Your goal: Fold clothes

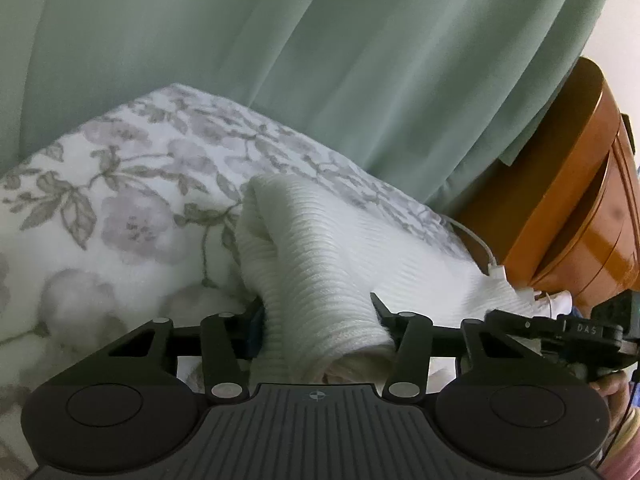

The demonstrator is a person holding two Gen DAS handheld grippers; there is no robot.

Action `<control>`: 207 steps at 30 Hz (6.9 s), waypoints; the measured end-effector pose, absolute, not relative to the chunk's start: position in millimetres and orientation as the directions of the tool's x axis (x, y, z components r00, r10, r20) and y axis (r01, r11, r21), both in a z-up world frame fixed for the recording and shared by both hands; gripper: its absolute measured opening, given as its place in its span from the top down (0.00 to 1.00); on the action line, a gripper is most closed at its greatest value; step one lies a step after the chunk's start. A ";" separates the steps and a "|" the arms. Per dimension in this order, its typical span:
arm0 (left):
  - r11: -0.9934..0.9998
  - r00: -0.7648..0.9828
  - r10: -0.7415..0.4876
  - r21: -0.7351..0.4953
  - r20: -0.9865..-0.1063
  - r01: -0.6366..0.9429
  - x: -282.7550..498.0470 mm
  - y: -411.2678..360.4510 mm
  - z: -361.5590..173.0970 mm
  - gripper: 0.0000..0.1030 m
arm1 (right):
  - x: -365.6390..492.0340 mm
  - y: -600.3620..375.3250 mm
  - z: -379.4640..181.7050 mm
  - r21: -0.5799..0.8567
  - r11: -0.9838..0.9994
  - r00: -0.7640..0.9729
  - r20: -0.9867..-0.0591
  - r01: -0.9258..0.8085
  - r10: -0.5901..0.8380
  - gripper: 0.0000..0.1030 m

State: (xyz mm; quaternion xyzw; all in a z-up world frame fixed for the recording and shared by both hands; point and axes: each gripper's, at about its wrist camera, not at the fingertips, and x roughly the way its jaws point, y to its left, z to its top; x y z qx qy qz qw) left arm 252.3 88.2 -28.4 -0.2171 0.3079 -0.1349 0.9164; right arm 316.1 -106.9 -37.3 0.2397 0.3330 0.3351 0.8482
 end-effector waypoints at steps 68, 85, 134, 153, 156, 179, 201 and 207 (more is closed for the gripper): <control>0.676 0.512 -0.735 -0.423 -0.445 0.603 145.8 -349.5 -6.1 0.59 | 83.5 -495.9 25.3 0.324 0.942 0.823 -0.510 -0.086 0.251 0.73; 0.657 0.509 -0.753 -0.445 -0.417 0.609 146.7 -416.3 -19.2 0.59 | 115.0 -555.9 14.9 0.278 0.960 0.811 -0.557 -0.025 0.182 0.76; 0.701 0.546 -0.710 -0.384 -0.444 0.600 149.1 -396.6 -34.3 0.35 | 112.3 -564.7 -26.7 0.193 0.977 0.764 -0.643 0.090 0.057 0.51; 0.700 0.584 -0.713 -0.342 -0.389 0.627 143.0 -406.2 -5.3 0.33 | 126.3 -515.2 5.5 0.143 0.989 0.788 -0.603 -0.046 0.124 0.64; 0.698 0.579 -0.715 -0.343 -0.393 0.628 143.4 -414.1 -7.1 0.45 | 131.9 -509.5 -1.6 0.141 0.989 0.773 -0.622 -0.051 0.128 0.76; 0.712 0.532 -0.691 -0.337 -0.489 0.616 154.0 -422.2 -40.5 0.60 | 132.3 -519.2 -38.2 0.081 0.997 0.676 -0.734 0.000 0.060 0.94; 0.692 0.498 -0.716 -0.400 -0.490 0.601 161.1 -411.1 -39.8 0.61 | 131.2 -518.8 -35.9 0.088 0.996 0.683 -0.727 0.003 0.062 0.94; 0.693 0.516 -0.718 -0.405 -0.467 0.597 160.5 -396.3 -25.1 0.58 | 120.2 -512.0 -21.0 0.087 0.996 0.716 -0.695 -0.006 0.065 0.92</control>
